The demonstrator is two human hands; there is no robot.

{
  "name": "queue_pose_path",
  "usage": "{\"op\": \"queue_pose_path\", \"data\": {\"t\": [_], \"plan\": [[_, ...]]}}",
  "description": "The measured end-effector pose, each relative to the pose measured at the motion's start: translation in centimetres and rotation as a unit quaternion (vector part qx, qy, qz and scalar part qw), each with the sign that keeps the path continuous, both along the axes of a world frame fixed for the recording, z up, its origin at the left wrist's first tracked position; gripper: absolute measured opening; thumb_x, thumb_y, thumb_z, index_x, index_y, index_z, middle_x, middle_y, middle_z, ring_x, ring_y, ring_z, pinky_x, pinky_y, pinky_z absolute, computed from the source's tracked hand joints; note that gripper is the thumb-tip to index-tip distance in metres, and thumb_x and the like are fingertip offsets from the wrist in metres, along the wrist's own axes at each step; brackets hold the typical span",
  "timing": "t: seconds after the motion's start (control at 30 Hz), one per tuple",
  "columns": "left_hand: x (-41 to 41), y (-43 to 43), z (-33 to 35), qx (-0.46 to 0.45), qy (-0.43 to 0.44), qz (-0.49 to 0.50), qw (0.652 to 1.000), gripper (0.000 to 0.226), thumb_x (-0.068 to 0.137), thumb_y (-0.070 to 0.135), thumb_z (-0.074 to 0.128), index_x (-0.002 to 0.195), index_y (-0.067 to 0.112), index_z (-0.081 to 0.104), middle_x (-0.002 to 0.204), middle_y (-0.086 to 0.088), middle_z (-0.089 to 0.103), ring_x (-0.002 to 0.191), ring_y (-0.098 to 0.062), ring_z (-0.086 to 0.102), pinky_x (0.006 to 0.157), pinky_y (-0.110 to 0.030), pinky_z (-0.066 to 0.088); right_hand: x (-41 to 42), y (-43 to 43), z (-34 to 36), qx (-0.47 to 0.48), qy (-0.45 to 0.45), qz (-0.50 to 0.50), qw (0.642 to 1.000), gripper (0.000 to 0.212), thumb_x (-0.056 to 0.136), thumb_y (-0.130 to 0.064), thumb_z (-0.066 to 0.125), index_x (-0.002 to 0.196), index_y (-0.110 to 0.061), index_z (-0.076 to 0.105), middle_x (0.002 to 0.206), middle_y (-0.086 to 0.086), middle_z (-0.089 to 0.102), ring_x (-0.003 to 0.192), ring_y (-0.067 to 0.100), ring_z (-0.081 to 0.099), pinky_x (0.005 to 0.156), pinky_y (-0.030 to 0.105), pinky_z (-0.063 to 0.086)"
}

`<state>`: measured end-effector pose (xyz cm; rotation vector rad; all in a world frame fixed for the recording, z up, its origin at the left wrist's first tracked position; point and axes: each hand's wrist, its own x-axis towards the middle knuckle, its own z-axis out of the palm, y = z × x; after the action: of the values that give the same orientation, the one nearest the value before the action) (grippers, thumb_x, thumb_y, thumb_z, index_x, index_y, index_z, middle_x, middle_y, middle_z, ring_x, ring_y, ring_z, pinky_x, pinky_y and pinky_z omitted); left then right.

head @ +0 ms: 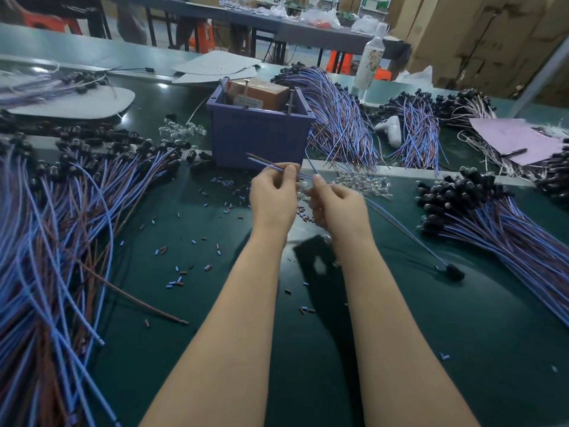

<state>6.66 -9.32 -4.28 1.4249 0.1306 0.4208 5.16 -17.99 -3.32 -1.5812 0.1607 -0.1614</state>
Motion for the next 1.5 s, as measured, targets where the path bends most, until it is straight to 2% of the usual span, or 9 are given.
{"op": "queue_pose_path", "data": {"t": [0.13,0.23,0.37,0.47,0.57,0.77,0.83,0.97,1.5], "plan": [[0.4,1.6,-0.1,-0.055,0.006,0.100,0.993,0.013,0.097,0.015,0.050,0.093,0.014,0.062,0.074,0.009,0.059,0.060,0.004,0.055,0.065,-0.015,0.045,-0.6,-0.3,0.4,-0.261,-0.216,-0.116,0.934,0.017,0.095,-0.023,0.054,0.093,-0.012,0.068,0.085,-0.001,0.066,0.082,0.014,0.058,0.081,0.032,0.047],[0.3,1.8,0.2,-0.084,-0.008,0.126,0.988,0.009,0.096,0.015,0.052,0.092,0.016,0.060,0.074,0.008,0.059,0.059,0.006,0.056,0.068,-0.016,0.048,-0.2,-0.2,-0.2,-0.367,-0.178,-0.045,0.912,0.025,0.098,-0.021,0.049,0.114,-0.010,0.065,0.109,0.006,0.067,0.105,0.020,0.056,0.095,0.033,0.041],[0.1,1.3,0.4,-0.115,-0.035,0.069,0.990,0.004,0.095,0.011,0.056,0.093,0.010,0.059,0.076,0.005,0.061,0.061,0.004,0.058,0.066,-0.014,0.049,0.0,0.2,-0.8,-0.330,-0.161,-0.025,0.930,0.020,0.096,-0.015,0.051,0.097,-0.006,0.069,0.085,0.008,0.069,0.075,0.019,0.057,0.068,0.025,0.038],[0.0,0.5,-0.1,-0.001,-0.008,-0.029,1.000,0.010,0.093,0.007,0.056,0.097,0.002,0.064,0.079,-0.001,0.063,0.065,-0.002,0.057,0.070,-0.019,0.047,0.0,0.4,-0.7,-0.292,-0.162,-0.040,0.942,0.018,0.095,-0.013,0.051,0.093,-0.007,0.067,0.077,0.003,0.065,0.074,0.021,0.060,0.073,0.031,0.043],[-0.2,-0.1,-0.5,0.059,-0.001,-0.066,0.996,0.014,0.093,0.006,0.057,0.100,-0.002,0.066,0.074,0.005,0.061,0.055,0.009,0.057,0.058,-0.005,0.041,0.0,0.3,-0.7,-0.277,-0.154,-0.037,0.948,0.017,0.095,-0.012,0.052,0.094,-0.008,0.068,0.079,0.000,0.066,0.077,0.019,0.062,0.075,0.027,0.045],[0.0,0.4,-0.6,-0.013,0.016,-0.017,1.000,0.009,0.096,0.011,0.051,0.091,0.008,0.057,0.082,-0.006,0.066,0.062,-0.003,0.057,0.063,-0.018,0.047,0.4,0.3,-1.0,-0.247,-0.142,-0.106,0.953,0.019,0.096,-0.015,0.049,0.094,-0.006,0.065,0.083,0.003,0.071,0.076,0.016,0.060,0.077,0.027,0.044],[0.1,0.6,-0.6,-0.039,0.014,0.016,0.999,0.015,0.099,0.011,0.046,0.085,0.014,0.052,0.076,-0.001,0.066,0.051,0.005,0.055,0.052,-0.013,0.044,0.5,0.1,-1.1,-0.230,-0.135,-0.138,0.954,0.018,0.097,-0.012,0.046,0.105,-0.007,0.061,0.079,-0.001,0.068,0.076,0.016,0.060,0.076,0.026,0.043],[0.2,1.1,-0.8,-0.014,0.004,0.061,0.998,0.015,0.099,0.014,0.047,0.084,0.018,0.050,0.070,0.005,0.064,0.049,0.005,0.053,0.062,-0.019,0.046,0.3,0.3,-1.2,-0.275,-0.136,-0.100,0.946,0.033,0.096,-0.010,0.045,0.128,-0.011,0.052,0.084,0.008,0.070,0.078,0.024,0.061,0.077,0.031,0.044],[0.4,1.0,-1.3,0.069,-0.001,0.040,0.997,0.011,0.096,0.015,0.051,0.087,0.017,0.056,0.064,0.011,0.062,0.061,-0.004,0.058,0.066,-0.019,0.048,-0.2,1.3,-1.3,-0.330,-0.138,-0.034,0.933,0.034,0.088,-0.006,0.049,0.117,-0.018,0.064,0.082,0.006,0.069,0.079,0.025,0.061,0.078,0.031,0.043]]}}
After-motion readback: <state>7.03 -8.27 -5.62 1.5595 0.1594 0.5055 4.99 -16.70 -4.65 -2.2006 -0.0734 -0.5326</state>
